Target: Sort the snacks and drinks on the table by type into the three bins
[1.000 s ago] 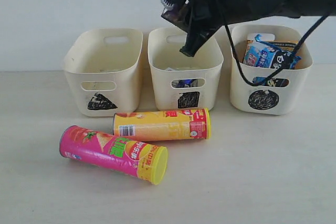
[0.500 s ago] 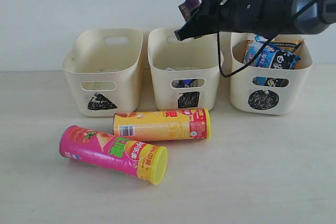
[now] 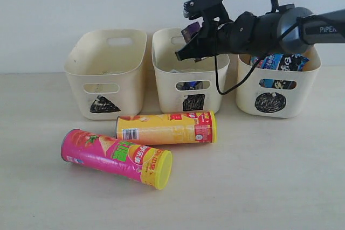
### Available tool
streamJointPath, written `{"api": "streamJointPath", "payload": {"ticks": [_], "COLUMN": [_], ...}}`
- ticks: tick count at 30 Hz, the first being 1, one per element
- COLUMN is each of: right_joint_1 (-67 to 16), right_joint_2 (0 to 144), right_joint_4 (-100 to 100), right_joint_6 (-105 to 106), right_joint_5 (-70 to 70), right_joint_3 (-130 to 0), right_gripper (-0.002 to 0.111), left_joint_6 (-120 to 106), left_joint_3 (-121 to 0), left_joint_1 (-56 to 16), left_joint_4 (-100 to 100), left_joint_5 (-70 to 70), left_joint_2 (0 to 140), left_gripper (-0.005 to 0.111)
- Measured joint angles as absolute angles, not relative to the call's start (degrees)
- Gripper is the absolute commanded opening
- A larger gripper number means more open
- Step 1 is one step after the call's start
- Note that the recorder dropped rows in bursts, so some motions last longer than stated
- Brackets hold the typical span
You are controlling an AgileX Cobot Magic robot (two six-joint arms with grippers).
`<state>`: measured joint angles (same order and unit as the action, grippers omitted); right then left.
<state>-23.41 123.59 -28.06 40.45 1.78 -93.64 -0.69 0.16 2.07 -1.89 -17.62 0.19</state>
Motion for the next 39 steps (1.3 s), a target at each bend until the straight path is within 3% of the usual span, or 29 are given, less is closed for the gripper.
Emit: {"api": "streamJointPath", "payload": {"ticks": [2,10,12,17,18,21,28,39], "right_joint_1": [-23.41,-23.41,-22.96,-20.76,-20.34,-19.86,-19.56,-14.91], "right_joint_2": [123.59,122.34,119.73,115.25,114.60,112.82,108.70,96.94], "right_joint_4": [-28.08,-28.18,-28.18,-28.06,-27.58,-21.14,10.63,14.66], "right_joint_6": [40.45,40.59,40.84,40.47,40.48,37.92,10.17,-6.05], "right_joint_5": [2.00,0.00,-4.87,-15.41,-17.74,-26.26,-46.28,-54.10], "right_joint_3": [-93.90,-94.04,-94.04,-94.13,-94.13,-94.13,-94.13,-91.24], "right_gripper": [0.061,0.062,0.054,0.002,0.000,0.000,0.000,0.000], "left_joint_6": [-0.69,-0.69,-0.69,-0.69,-0.69,-0.69,-0.69,-0.69], "left_joint_3": [0.16,0.16,0.16,0.16,0.16,0.16,0.16,0.16], "left_joint_1": [2.07,2.07,2.07,2.07,2.07,2.07,2.07,2.07], "left_joint_4": [-1.89,-1.89,-1.89,-1.89,-1.89,-1.89,-1.89,-1.89], "left_joint_5": [-17.62,-17.62,-17.62,-17.62,-17.62,-17.62,-17.62,-17.62], "left_joint_2": [0.19,0.19,0.19,0.19,0.19,0.19,0.19,0.19], "left_gripper": [0.004,0.004,0.004,0.004,0.004,0.004,0.004,0.004]}}
